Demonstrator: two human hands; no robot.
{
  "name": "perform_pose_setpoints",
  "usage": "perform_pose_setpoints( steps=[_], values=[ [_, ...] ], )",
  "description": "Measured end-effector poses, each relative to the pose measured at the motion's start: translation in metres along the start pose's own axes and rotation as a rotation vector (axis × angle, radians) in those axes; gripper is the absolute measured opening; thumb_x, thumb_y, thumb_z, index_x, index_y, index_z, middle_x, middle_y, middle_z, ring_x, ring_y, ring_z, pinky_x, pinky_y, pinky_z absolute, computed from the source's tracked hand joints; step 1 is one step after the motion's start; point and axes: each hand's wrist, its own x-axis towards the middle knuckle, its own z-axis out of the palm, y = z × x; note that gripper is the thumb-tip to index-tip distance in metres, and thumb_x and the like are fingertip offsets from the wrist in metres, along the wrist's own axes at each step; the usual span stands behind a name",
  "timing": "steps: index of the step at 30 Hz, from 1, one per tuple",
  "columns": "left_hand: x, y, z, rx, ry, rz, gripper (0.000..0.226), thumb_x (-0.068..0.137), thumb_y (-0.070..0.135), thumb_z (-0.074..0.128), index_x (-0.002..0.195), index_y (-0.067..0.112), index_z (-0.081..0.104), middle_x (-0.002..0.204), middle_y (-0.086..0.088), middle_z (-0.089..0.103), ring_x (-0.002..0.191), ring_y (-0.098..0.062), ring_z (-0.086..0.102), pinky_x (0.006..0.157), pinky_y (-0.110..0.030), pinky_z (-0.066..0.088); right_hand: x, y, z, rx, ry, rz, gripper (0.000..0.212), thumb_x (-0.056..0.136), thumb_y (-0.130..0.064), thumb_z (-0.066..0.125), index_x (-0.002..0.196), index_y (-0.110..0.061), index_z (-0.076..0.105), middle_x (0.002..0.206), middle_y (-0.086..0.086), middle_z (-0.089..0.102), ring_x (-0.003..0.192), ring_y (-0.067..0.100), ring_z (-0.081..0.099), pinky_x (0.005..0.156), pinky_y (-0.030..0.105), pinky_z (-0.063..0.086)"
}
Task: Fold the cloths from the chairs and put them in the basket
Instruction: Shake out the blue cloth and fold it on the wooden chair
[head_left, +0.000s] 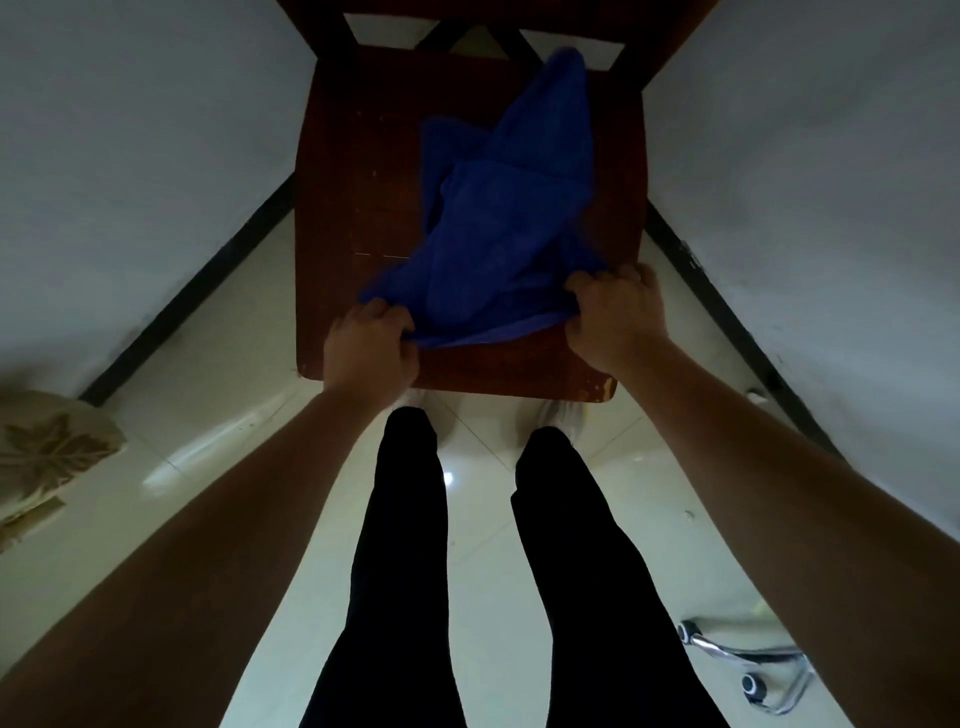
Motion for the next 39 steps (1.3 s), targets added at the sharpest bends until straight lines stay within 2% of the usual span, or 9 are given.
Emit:
perform_pose_setpoints(
  steps=[3, 6, 9, 12, 18, 22, 27, 33, 39],
  values=[
    [0.011, -0.007, -0.008, -0.134, 0.087, -0.125, 0.018, 0.092, 0.016, 0.047, 0.085, 0.008, 0.061, 0.083, -0.01, 0.061, 0.077, -0.027, 0.058, 0.062, -0.036, 0.045, -0.002, -0.002, -0.003, 0.066, -0.106, -0.037, 0.03, 0.089, -0.039, 0.055, 0.111, -0.021, 0.063, 0.089, 0.006, 0.066, 0.089, 0.027, 0.059, 0.082, 0.037, 0.04],
    [0.021, -0.013, -0.012, -0.242, 0.166, -0.194, 0.02, 0.095, 0.025, 0.044, 0.092, 0.011, 0.058, 0.085, -0.007, 0.059, 0.08, -0.024, 0.057, 0.064, -0.035, 0.044, 0.006, -0.009, -0.009, 0.149, 0.057, -0.004, 0.034, 0.092, -0.04, 0.042, 0.089, -0.015, 0.065, 0.082, 0.007, 0.058, 0.078, 0.024, 0.057, 0.07, 0.032, 0.039],
    [0.026, -0.017, -0.011, -0.257, 0.162, -0.161, 0.024, 0.09, 0.032, 0.049, 0.104, 0.016, 0.06, 0.101, -0.006, 0.063, 0.095, -0.023, 0.056, 0.072, -0.037, 0.048, 0.028, -0.019, -0.021, 0.258, 0.246, 0.072, 0.031, 0.097, -0.035, 0.043, 0.115, -0.014, 0.059, 0.117, 0.018, 0.055, 0.102, 0.032, 0.054, 0.078, 0.039, 0.045],
    [0.025, -0.017, -0.01, -0.196, 0.113, -0.148, 0.031, 0.091, 0.033, 0.051, 0.116, 0.015, 0.058, 0.114, -0.009, 0.06, 0.103, -0.027, 0.056, 0.079, -0.04, 0.05, 0.051, -0.024, -0.024, 0.256, 0.165, 0.132, 0.052, 0.099, -0.033, 0.048, 0.146, -0.013, 0.036, 0.142, 0.021, 0.043, 0.128, 0.038, 0.043, 0.101, 0.048, 0.039],
    [0.027, -0.001, -0.017, -0.171, 0.233, -0.06, 0.051, 0.09, 0.035, 0.052, 0.134, 0.011, 0.044, 0.123, -0.015, 0.053, 0.107, -0.031, 0.054, 0.087, -0.047, 0.049, 0.025, -0.037, -0.015, 0.227, 0.239, 0.009, 0.027, 0.095, -0.022, 0.058, 0.12, -0.018, 0.065, 0.113, 0.014, 0.061, 0.106, 0.032, 0.057, 0.103, 0.044, 0.039],
    [0.036, 0.02, -0.021, -0.057, 0.132, 0.231, 0.073, 0.082, 0.041, 0.06, 0.148, 0.02, 0.034, 0.144, -0.017, 0.039, 0.126, -0.037, 0.041, 0.096, -0.05, 0.042, -0.007, -0.038, -0.013, 0.257, 0.22, -0.113, 0.026, 0.09, -0.018, 0.064, 0.116, -0.019, 0.069, 0.104, 0.015, 0.06, 0.089, 0.032, 0.061, 0.087, 0.045, 0.048],
    [0.043, 0.036, -0.025, 0.003, 0.203, 0.457, 0.03, 0.084, 0.024, 0.052, 0.106, 0.014, 0.07, 0.12, -0.012, 0.062, 0.109, -0.039, 0.056, 0.08, -0.052, 0.05, -0.021, -0.03, -0.003, 0.254, 0.227, -0.113, 0.022, 0.095, -0.025, 0.06, 0.114, -0.016, 0.066, 0.106, 0.013, 0.057, 0.079, 0.027, 0.061, 0.074, 0.039, 0.053],
    [0.002, 0.033, -0.051, -0.115, 0.341, 0.415, 0.023, 0.09, 0.015, 0.045, 0.1, 0.001, 0.06, 0.094, -0.017, 0.064, 0.087, -0.035, 0.06, 0.075, -0.043, 0.049, -0.009, -0.026, -0.013, 0.088, 0.218, 0.028, 0.024, 0.097, -0.023, 0.055, 0.117, -0.015, 0.065, 0.109, 0.01, 0.062, 0.096, 0.03, 0.059, 0.082, 0.04, 0.049],
    [-0.042, 0.027, -0.139, -0.206, 0.5, 0.16, 0.027, 0.09, 0.018, 0.035, 0.088, -0.001, 0.053, 0.08, -0.018, 0.055, 0.072, -0.026, 0.048, 0.063, -0.033, 0.033, -0.023, -0.027, -0.066, 0.31, 0.157, 0.19, 0.032, 0.103, -0.036, 0.043, 0.117, -0.011, 0.058, 0.12, 0.016, 0.054, 0.094, 0.034, 0.061, 0.068, 0.037, 0.044]
  ],
)
